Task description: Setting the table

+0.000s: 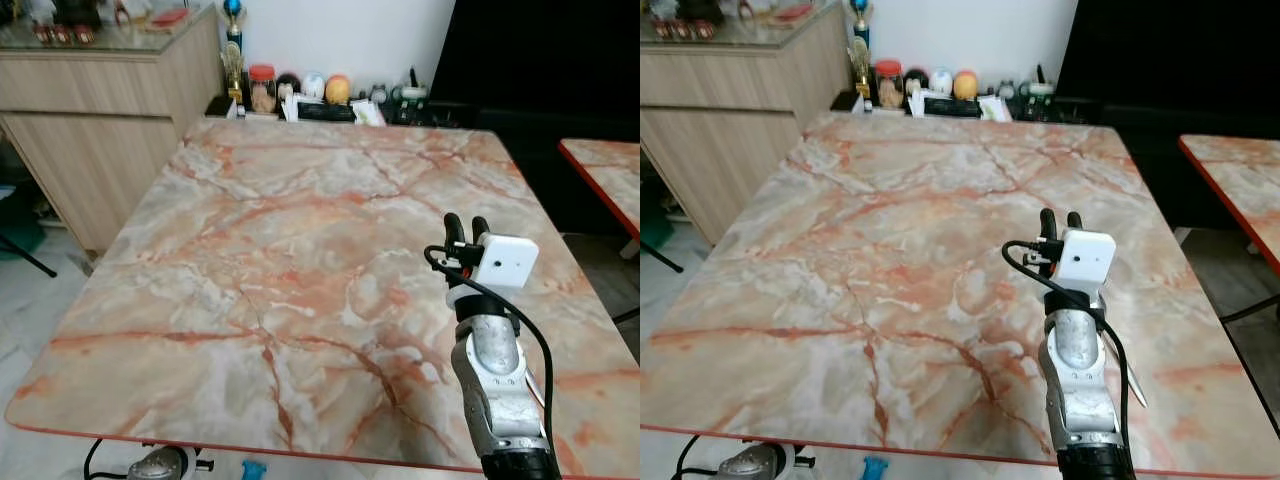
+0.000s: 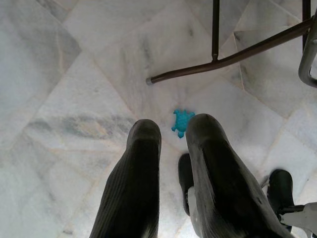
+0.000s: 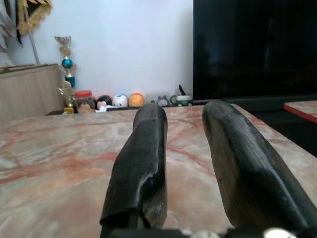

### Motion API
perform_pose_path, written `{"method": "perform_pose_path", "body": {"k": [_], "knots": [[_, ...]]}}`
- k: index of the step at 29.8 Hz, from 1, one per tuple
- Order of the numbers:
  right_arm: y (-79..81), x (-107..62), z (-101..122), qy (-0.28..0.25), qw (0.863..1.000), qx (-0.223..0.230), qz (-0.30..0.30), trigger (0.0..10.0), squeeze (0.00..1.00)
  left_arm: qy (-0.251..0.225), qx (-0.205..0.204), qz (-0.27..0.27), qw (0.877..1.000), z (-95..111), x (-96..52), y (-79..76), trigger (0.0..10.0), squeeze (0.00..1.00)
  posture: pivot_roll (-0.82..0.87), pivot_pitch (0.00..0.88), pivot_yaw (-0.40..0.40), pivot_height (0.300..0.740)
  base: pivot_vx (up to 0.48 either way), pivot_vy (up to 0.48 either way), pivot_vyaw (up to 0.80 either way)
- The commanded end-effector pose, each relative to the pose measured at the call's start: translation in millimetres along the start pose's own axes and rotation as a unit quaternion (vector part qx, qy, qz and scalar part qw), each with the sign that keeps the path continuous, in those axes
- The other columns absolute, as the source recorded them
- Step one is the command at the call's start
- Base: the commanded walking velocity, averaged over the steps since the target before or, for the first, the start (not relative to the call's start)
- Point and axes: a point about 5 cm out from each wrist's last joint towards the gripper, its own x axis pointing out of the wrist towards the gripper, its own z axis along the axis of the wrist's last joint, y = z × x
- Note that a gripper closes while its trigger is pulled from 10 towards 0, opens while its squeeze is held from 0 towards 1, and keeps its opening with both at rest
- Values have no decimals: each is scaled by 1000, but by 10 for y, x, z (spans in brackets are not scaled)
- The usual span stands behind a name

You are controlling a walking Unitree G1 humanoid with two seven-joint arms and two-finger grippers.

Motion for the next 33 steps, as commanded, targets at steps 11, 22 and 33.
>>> {"method": "perform_pose_path", "body": {"k": [11,22,33], "knots": [[-17,16,21,-1,1000,-4,-2,10000,0,8,0,0,1000,-59,-14,19,10000,0,100,0,-36,740,-244,0,0],[-21,24,10,3,1000,-6,-1,10000,0,11,7,0,1000,-65,-14,14,10000,0,101,0,-37,740,0,0,0],[-23,31,6,6,1000,-8,0,10000,0,12,10,0,1000,-64,-11,0,10000,0,99,0,-38,740,0,0,0]]}}
